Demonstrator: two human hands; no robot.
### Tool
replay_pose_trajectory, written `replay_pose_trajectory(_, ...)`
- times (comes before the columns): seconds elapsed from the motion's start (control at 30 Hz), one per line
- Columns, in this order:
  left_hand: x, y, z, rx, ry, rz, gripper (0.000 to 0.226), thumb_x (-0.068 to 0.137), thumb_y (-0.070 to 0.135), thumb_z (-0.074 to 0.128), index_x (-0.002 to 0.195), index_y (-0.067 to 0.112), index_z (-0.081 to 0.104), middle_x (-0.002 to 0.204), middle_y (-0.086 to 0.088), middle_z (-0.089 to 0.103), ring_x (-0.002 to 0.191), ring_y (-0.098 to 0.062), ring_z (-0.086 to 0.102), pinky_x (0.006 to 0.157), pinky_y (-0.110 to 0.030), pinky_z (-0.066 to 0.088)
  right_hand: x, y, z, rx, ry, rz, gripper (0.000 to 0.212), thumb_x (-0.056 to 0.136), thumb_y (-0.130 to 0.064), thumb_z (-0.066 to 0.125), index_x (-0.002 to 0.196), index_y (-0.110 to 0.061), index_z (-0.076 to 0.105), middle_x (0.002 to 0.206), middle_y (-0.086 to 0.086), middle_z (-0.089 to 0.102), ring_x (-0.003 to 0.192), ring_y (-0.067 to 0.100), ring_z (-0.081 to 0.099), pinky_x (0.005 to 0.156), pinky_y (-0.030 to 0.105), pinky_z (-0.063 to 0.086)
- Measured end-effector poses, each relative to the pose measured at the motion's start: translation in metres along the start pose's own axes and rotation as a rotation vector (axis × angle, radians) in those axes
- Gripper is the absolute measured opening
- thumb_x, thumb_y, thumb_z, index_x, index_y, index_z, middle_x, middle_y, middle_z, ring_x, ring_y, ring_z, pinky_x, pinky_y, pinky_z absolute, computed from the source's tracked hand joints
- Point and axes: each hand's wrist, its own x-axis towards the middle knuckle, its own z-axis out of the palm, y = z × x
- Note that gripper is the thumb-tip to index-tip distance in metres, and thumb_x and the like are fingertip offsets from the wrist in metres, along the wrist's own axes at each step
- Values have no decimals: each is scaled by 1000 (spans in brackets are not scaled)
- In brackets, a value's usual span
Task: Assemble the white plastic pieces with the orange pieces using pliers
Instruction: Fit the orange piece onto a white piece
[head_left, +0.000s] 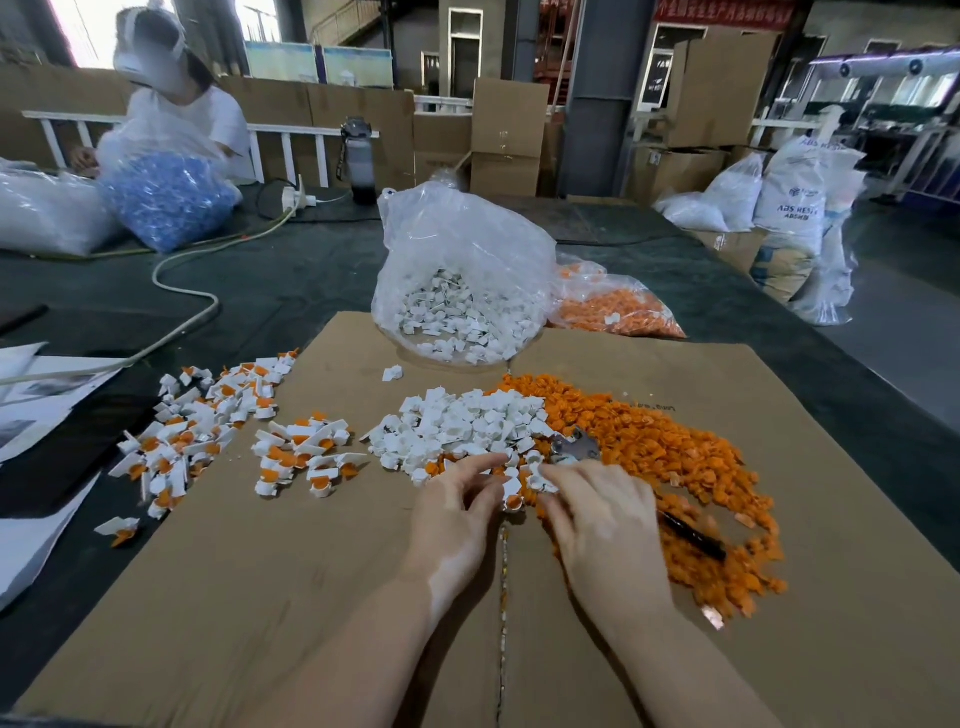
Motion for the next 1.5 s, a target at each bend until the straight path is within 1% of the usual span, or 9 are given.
replay_pose_trajectory(0.2, -4, 1, -1, -13, -42, 54, 27, 91, -1, 53, 109, 15, 65, 102, 1, 68, 98, -5, 62, 86, -13, 46, -1, -11, 5, 36, -36, 15, 18, 67, -10, 83, 77, -18, 70, 70, -4, 63, 66, 19, 59, 71, 33, 40)
replay_pose_trajectory(0.37, -4, -1, 0, -44, -8, 22, 29, 90, -2, 53, 109, 16, 66, 101, 5, 67, 97, 0, 61, 87, -12, 46, -2, 1, 0, -77, -43, 89, 28, 56, 4, 85, 69, -15, 69, 66, -1, 62, 62, 23, 58, 70, 35, 43)
replay_pose_trajectory(0.5, -5, -2, 0, -30, -5, 22, 29, 89, -1, 54, 107, 18, 66, 99, 2, 68, 97, -4, 62, 87, -17, 48, -3, -5, -4, 14, -27, -7, 16, 71, -7, 77, 82, -19, 72, 75, -4, 65, 71, 21, 60, 79, 34, 32)
replay_pose_trajectory(0.73, -7, -2, -1, 0, -14, 21, 26, 89, 2, 56, 104, 21, 65, 92, 4, 68, 86, 1, 61, 75, -5, 43, -3, -17, -3, 50, -106, 15, 15, 69, -16, 82, 68, -21, 68, 68, -8, 61, 66, 17, 57, 76, 29, 29)
replay_pose_trajectory(0.93, -3, 2, -14, -44, 207, 8, 21, 88, -1, 56, 89, 19, 65, 80, 6, 65, 73, 4, 59, 65, 1, 39, -3, -10, -10, -8, -86, 63, 23, 63, -2, 83, 74, -18, 71, 71, -5, 63, 67, 19, 59, 76, 35, 39)
replay_pose_trajectory(1.03, 12, -1, -46, 38, 386, 1, 18, 90, 1, 54, 93, 17, 61, 79, 13, 61, 76, 7, 58, 69, -1, 37, -1, -3, -15, -56, -58, 84, 27, 59, 6, 82, 70, -15, 70, 67, -2, 61, 63, 22, 59, 72, 37, 42)
replay_pose_trajectory(1.1, 25, -6, -71, 147, 482, -29, 17, 91, 3, 54, 96, 17, 62, 86, 7, 62, 85, -7, 58, 79, -16, 40, 0, 0, -17, -86, -57, 93, 27, 58, 6, 82, 69, -15, 69, 65, -1, 60, 62, 22, 58, 71, 36, 41)
replay_pose_trajectory(1.27, 43, -25, -112, 313, 474, -164, 24, 94, 6, 49, 111, 14, 63, 111, -9, 62, 94, -25, 63, 87, -45, 52, 1, -1, -15, -123, -115, 103, 27, 58, 8, 80, 65, -15, 67, 63, -1, 58, 61, 22, 55, 69, 36, 42)
replay_pose_trajectory(1.5, 40, -19, -103, 826, 484, -13, 21, 87, 14, 63, 106, 17, 70, 116, -3, 60, 115, -26, 43, 95, -39, 35, 1, -3, -10, -173, -160, 79, 30, 51, 6, 82, 60, -17, 65, 60, -2, 56, 59, 21, 54, 65, 35, 42)
